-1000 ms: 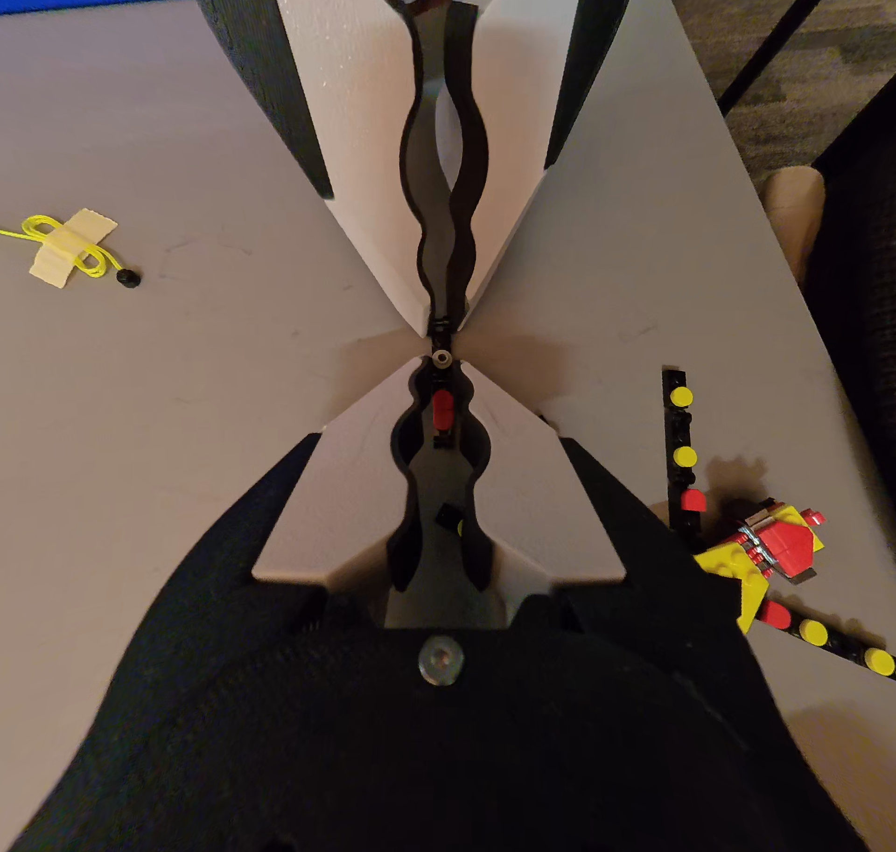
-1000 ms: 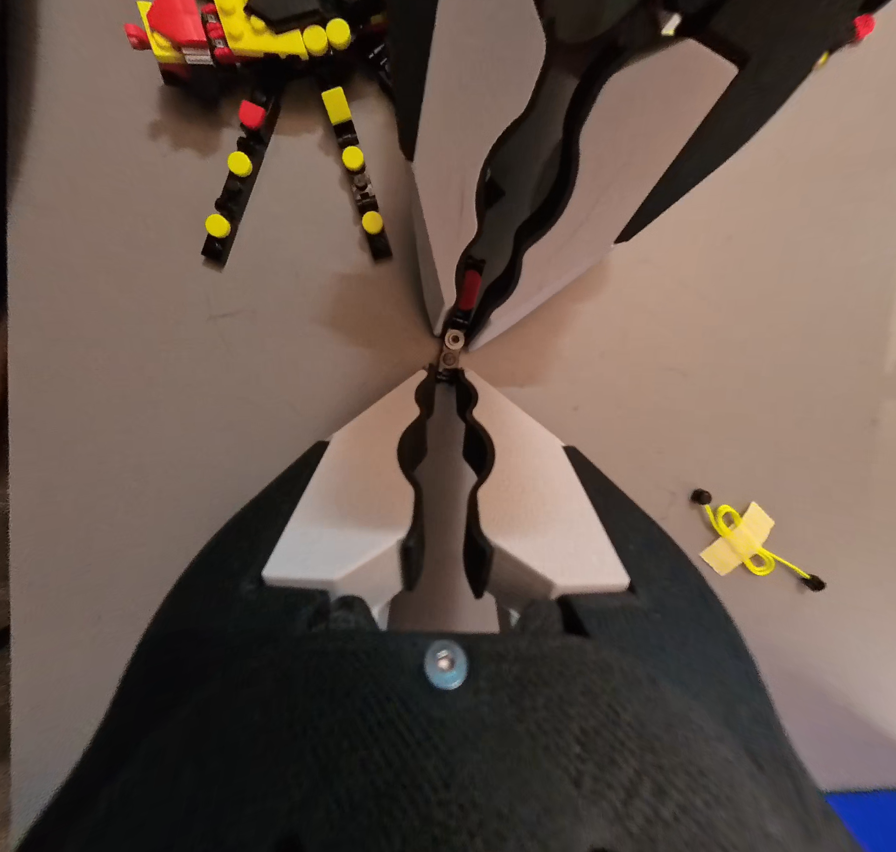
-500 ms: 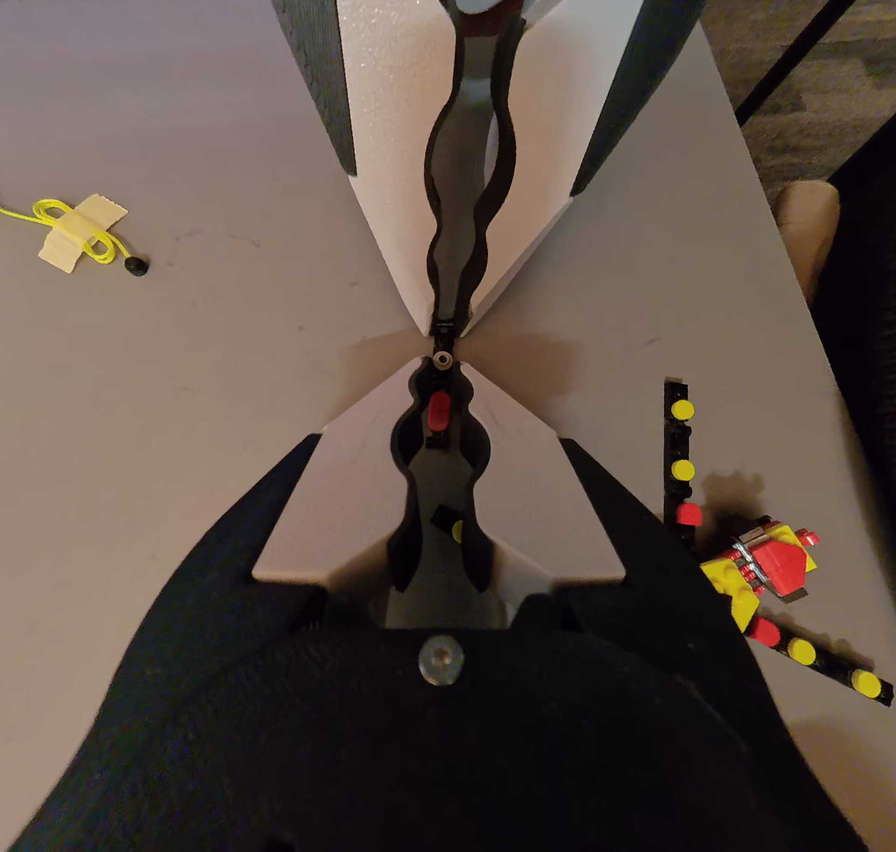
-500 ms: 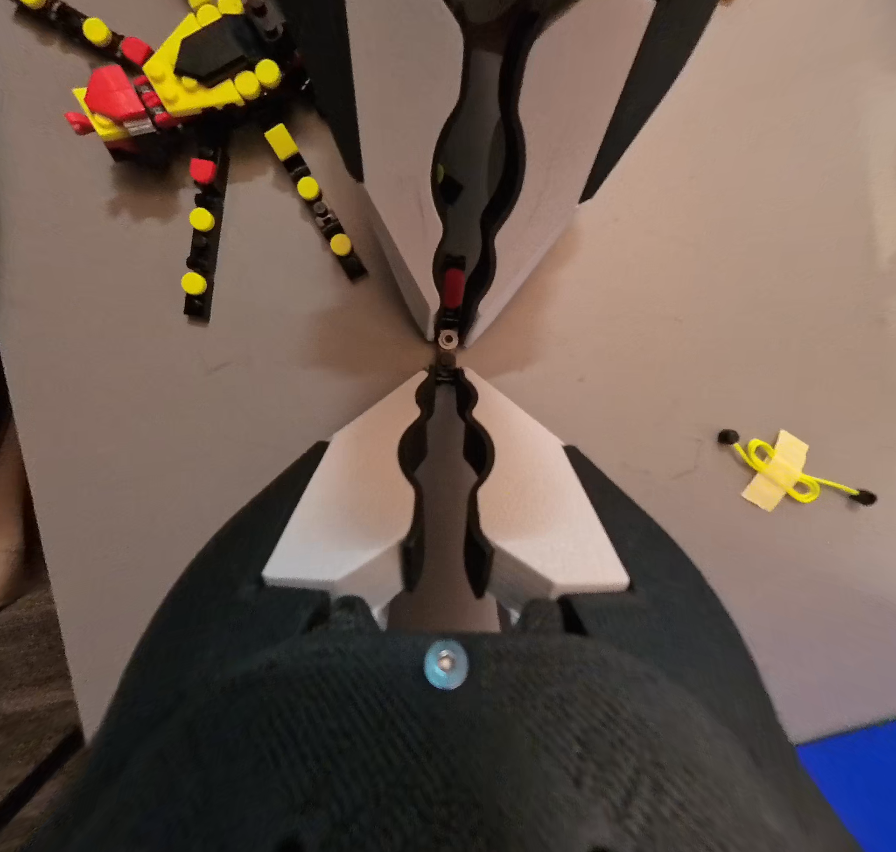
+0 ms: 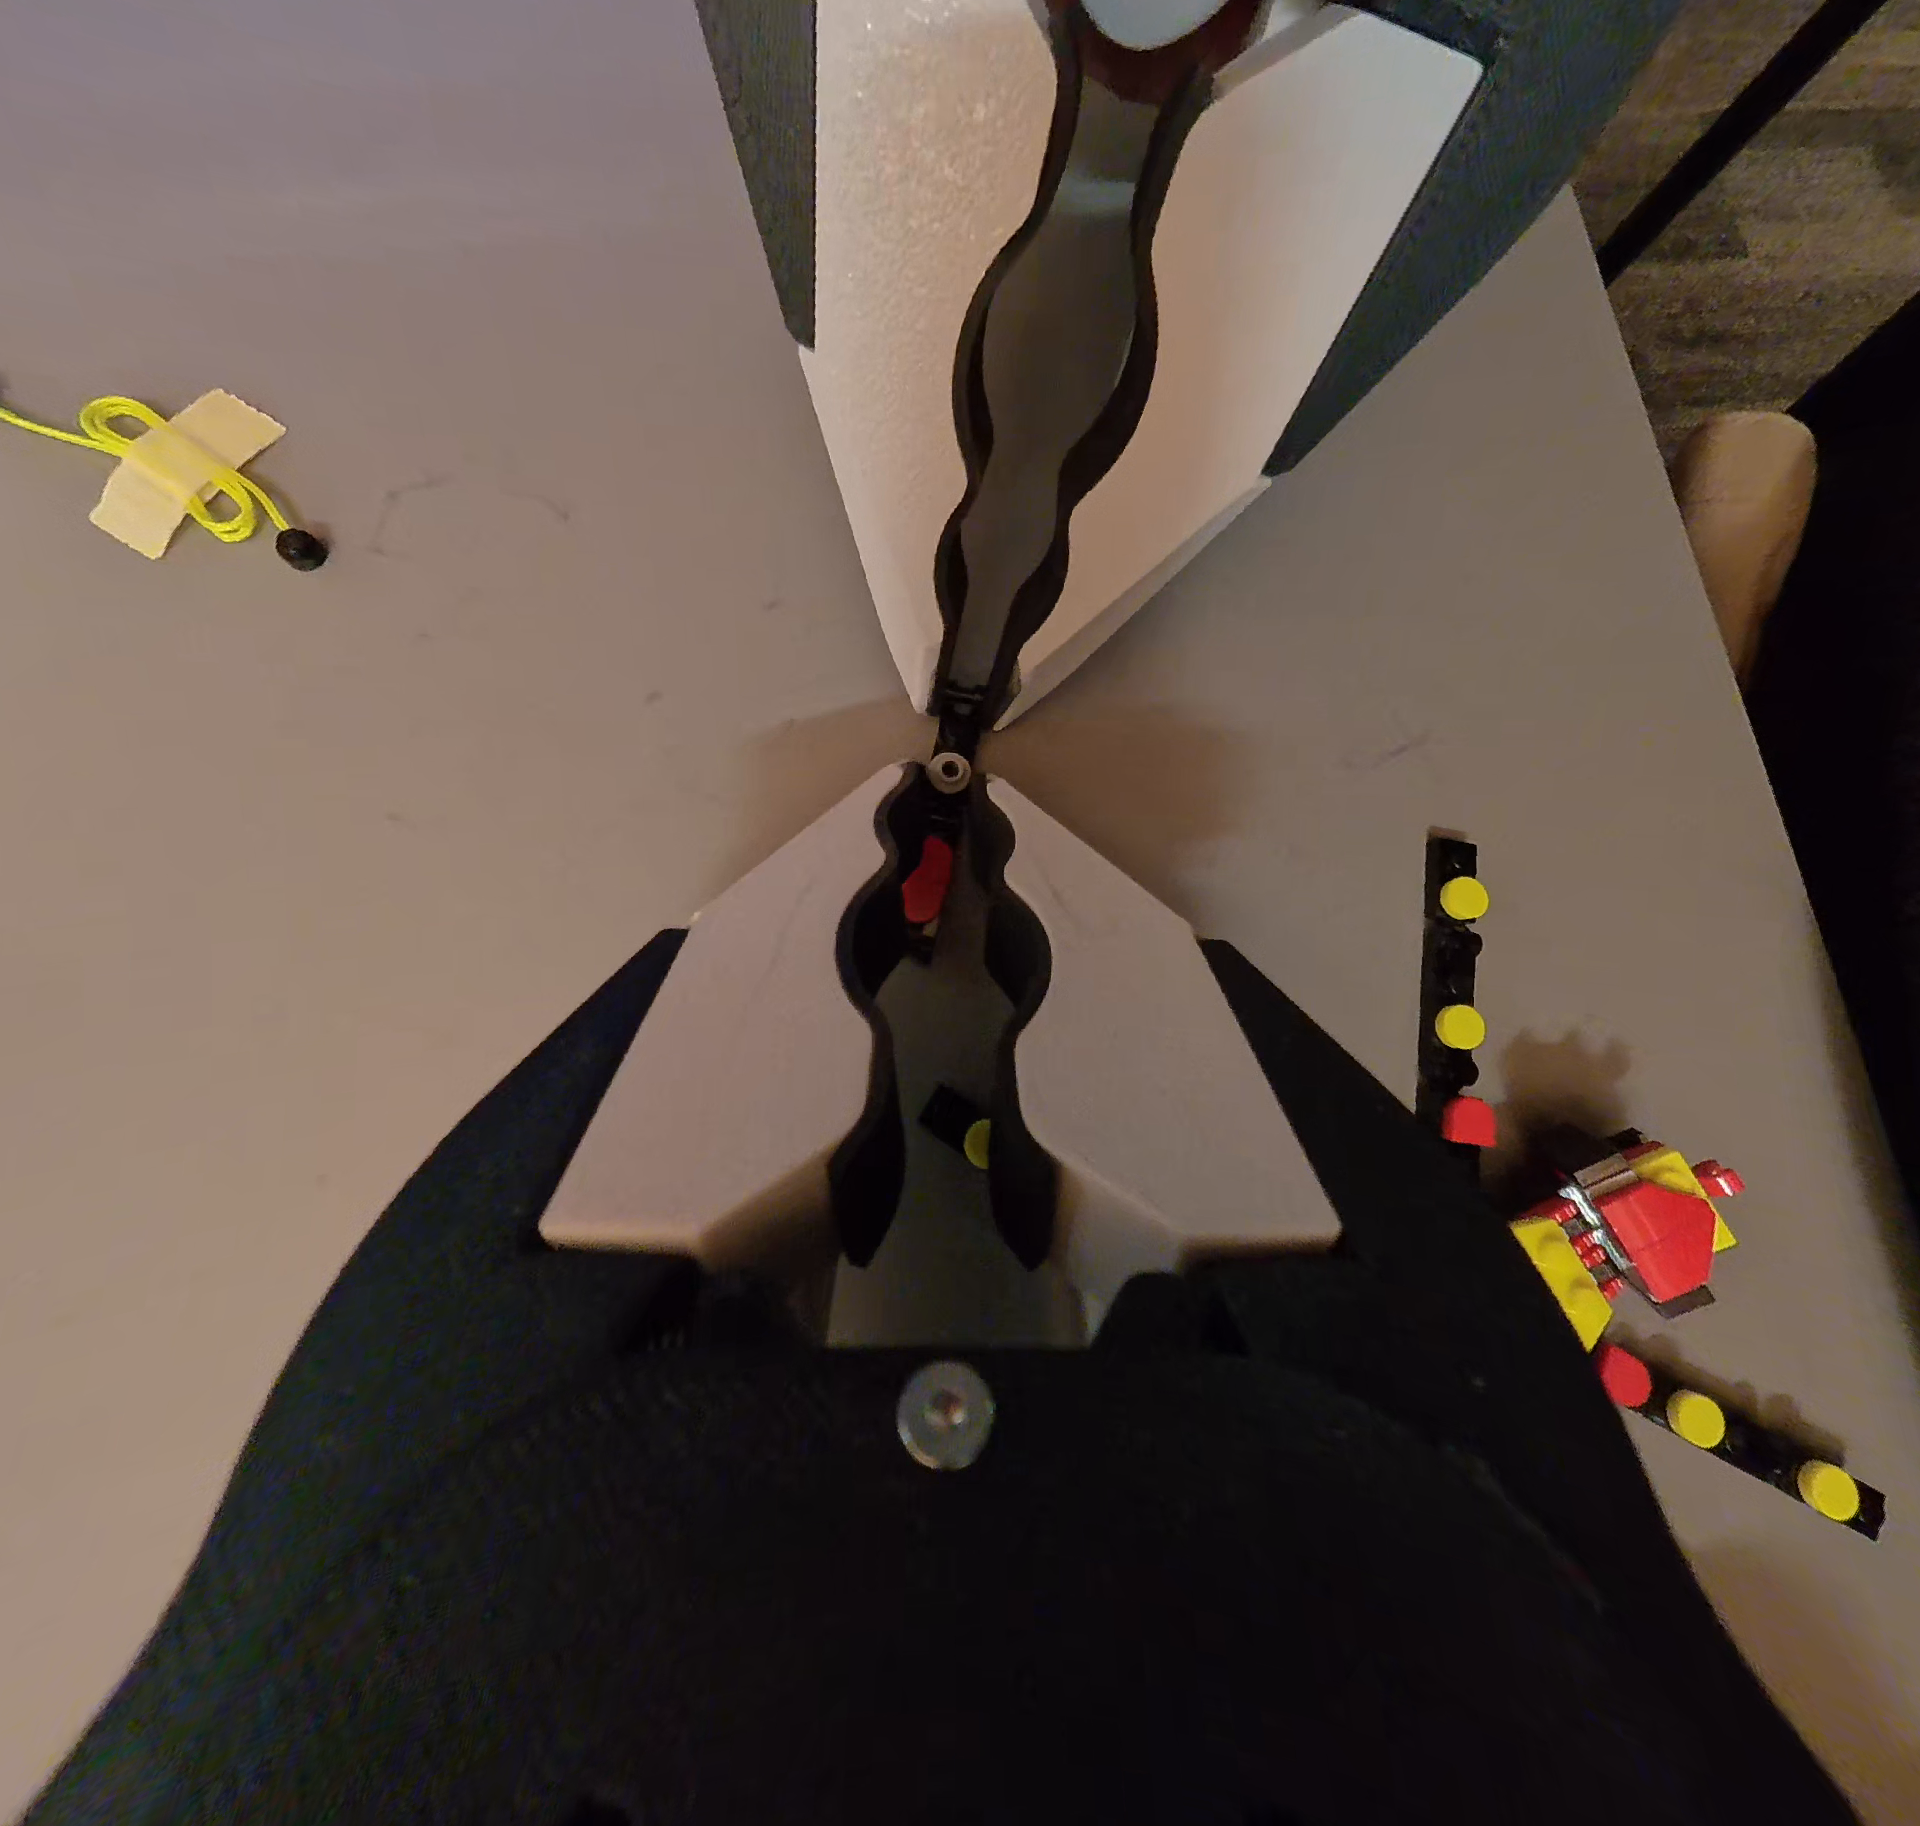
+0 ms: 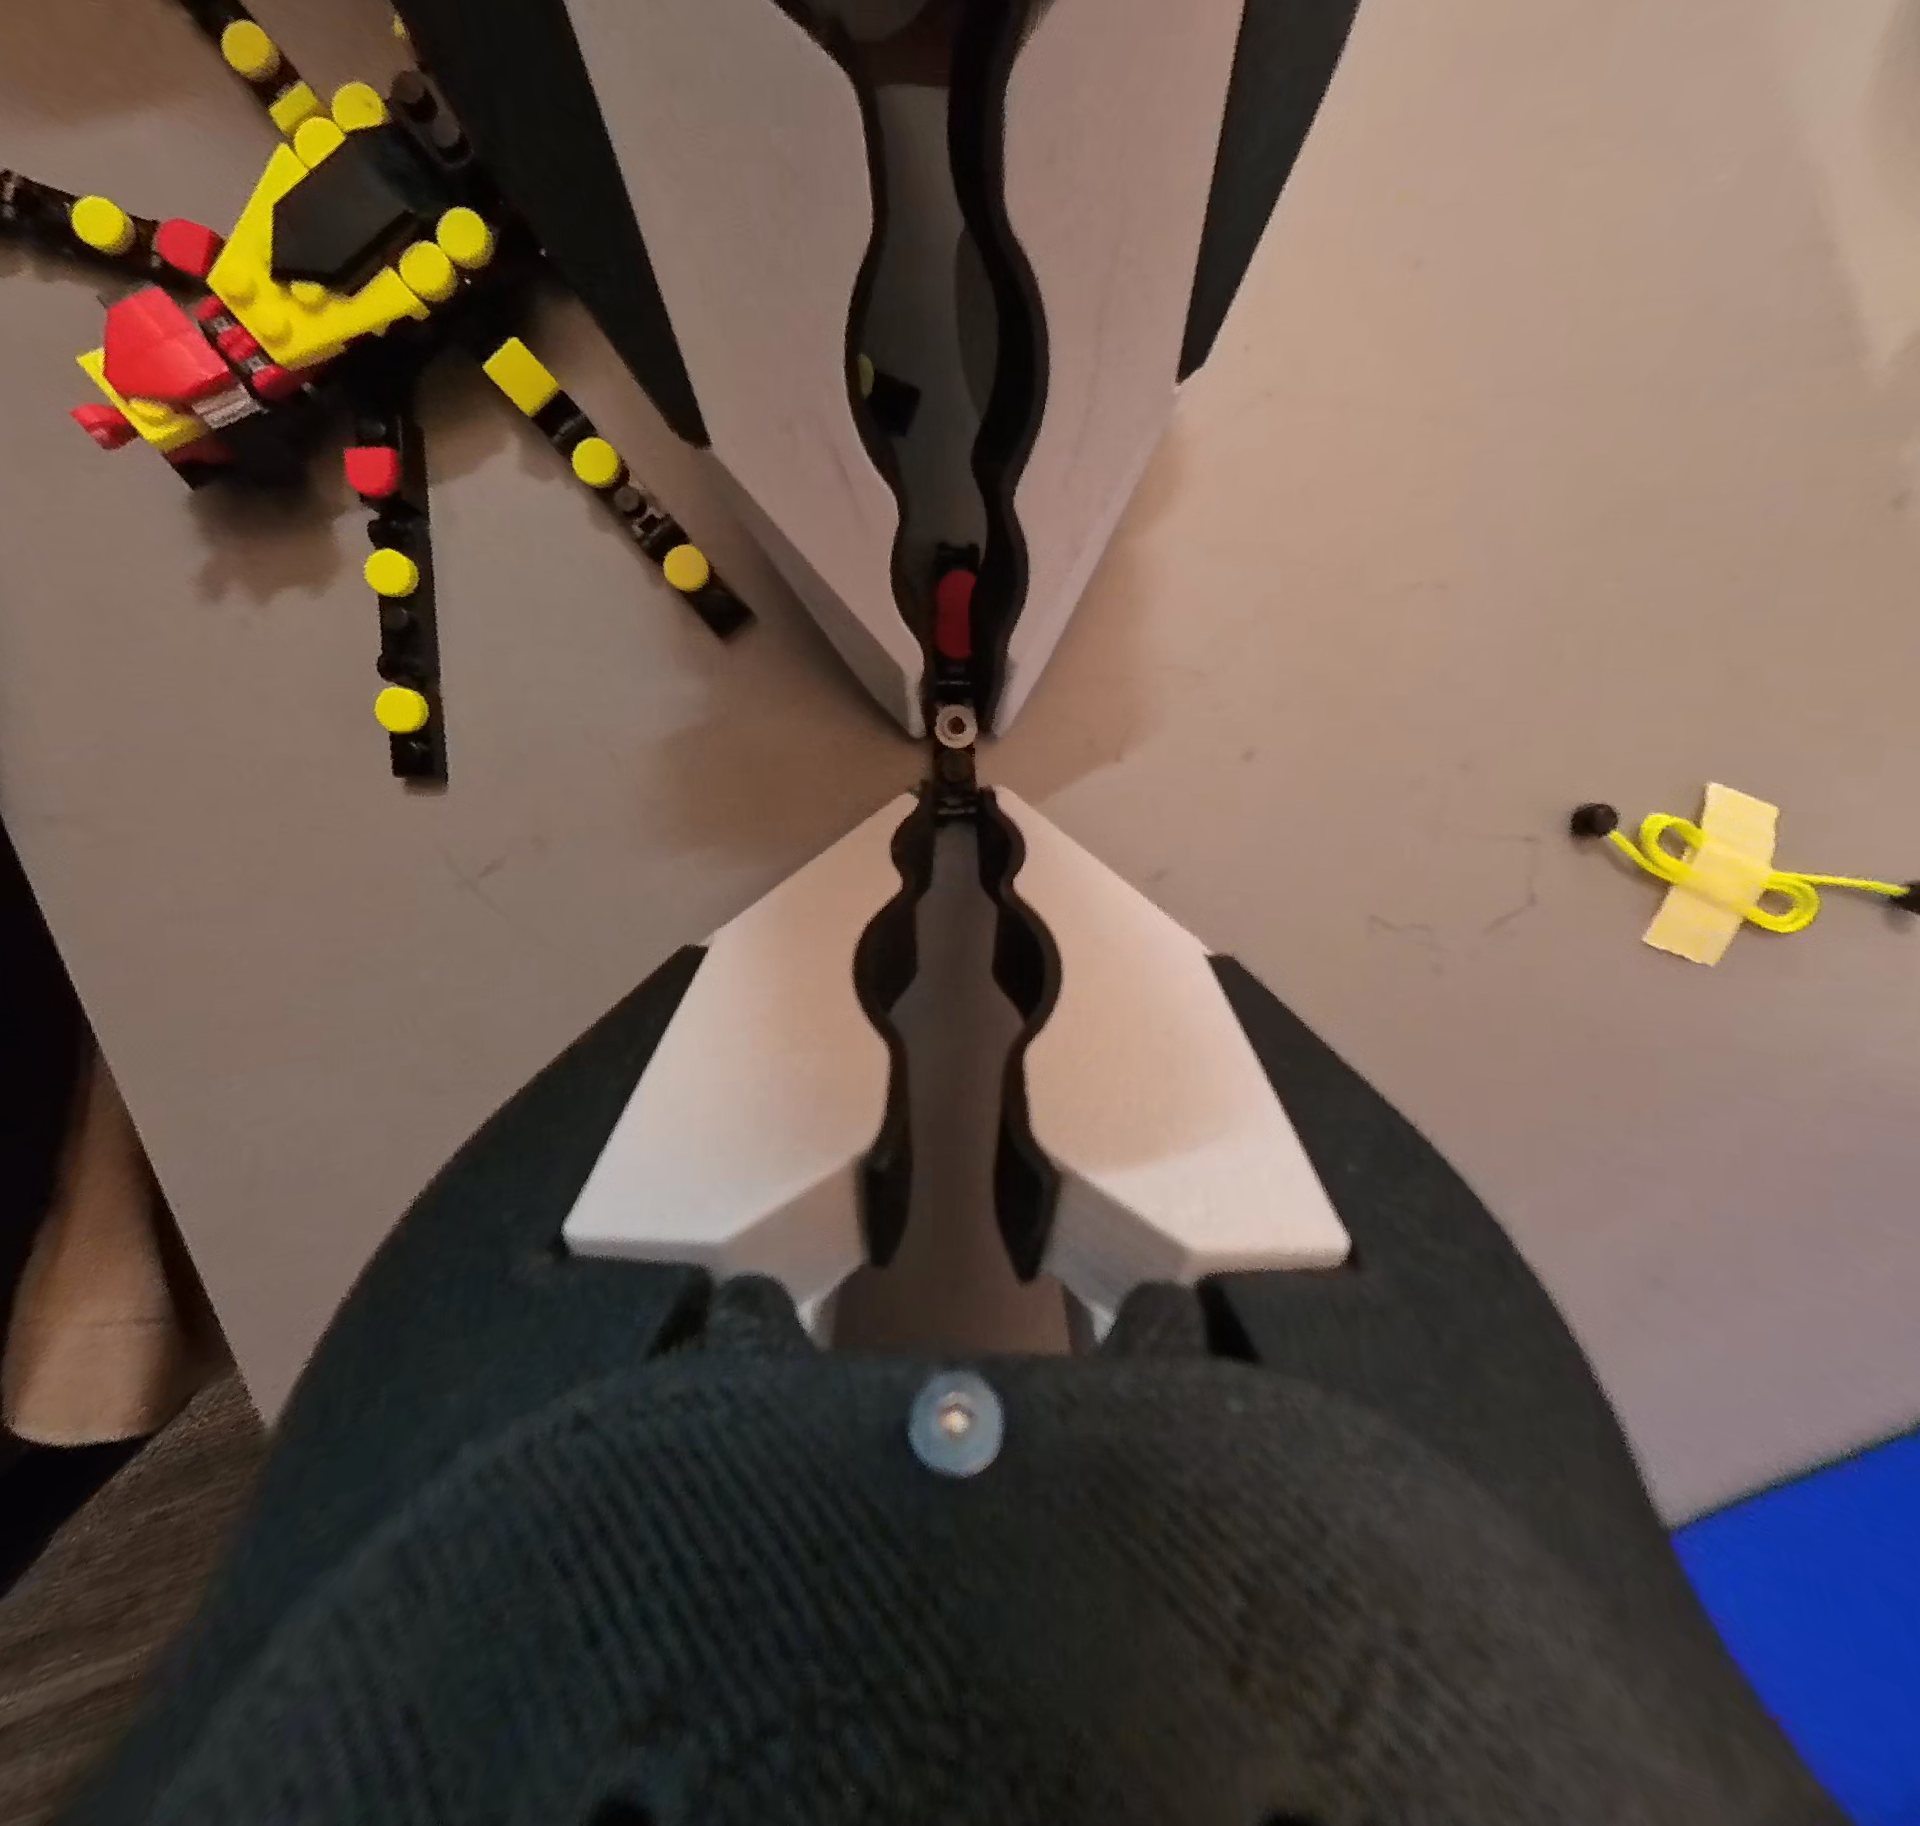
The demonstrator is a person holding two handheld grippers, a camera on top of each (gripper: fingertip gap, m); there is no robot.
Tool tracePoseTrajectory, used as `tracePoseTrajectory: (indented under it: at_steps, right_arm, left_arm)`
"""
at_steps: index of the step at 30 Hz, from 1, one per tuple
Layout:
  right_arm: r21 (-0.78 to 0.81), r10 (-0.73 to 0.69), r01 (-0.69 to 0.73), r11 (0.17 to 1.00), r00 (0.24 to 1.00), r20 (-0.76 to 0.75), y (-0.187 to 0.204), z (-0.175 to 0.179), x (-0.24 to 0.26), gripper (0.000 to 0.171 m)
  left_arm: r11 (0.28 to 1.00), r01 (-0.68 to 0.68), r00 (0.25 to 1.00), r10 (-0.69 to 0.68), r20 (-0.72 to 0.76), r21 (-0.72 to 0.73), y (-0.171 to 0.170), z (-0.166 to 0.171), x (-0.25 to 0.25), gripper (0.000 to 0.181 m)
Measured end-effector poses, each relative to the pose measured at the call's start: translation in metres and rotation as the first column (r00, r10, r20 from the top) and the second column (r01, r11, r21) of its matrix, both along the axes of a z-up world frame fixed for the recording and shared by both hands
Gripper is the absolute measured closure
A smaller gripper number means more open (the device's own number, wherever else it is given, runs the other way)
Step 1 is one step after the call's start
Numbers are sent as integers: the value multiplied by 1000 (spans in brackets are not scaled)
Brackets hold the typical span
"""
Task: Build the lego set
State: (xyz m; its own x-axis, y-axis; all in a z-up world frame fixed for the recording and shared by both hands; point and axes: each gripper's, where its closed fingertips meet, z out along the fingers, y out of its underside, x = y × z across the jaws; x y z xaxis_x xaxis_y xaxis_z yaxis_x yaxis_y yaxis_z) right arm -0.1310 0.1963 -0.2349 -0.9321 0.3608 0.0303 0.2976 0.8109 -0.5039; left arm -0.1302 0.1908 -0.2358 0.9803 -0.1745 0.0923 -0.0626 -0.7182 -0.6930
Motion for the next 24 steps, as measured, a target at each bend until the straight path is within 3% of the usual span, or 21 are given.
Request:
tracePoseTrajectory:
  at_steps: [12,21,24]
  right_arm:
    - [-58,-228,231,971,972,55,0,0,0,165]
    - [-39,-195,194,980,981,-12,-1,0,-1,165]
    - [-61,-171,169,984,985,-28,-3,0,-2,165]
  left_arm:
    - [999,-33,999,34,27,-19,0,-1,0,173]
    - [999,-34,999,35,11,-13,1,0,-1,172]
    - [997,-70,997,70,-8,-35,-7,9,-11,141]
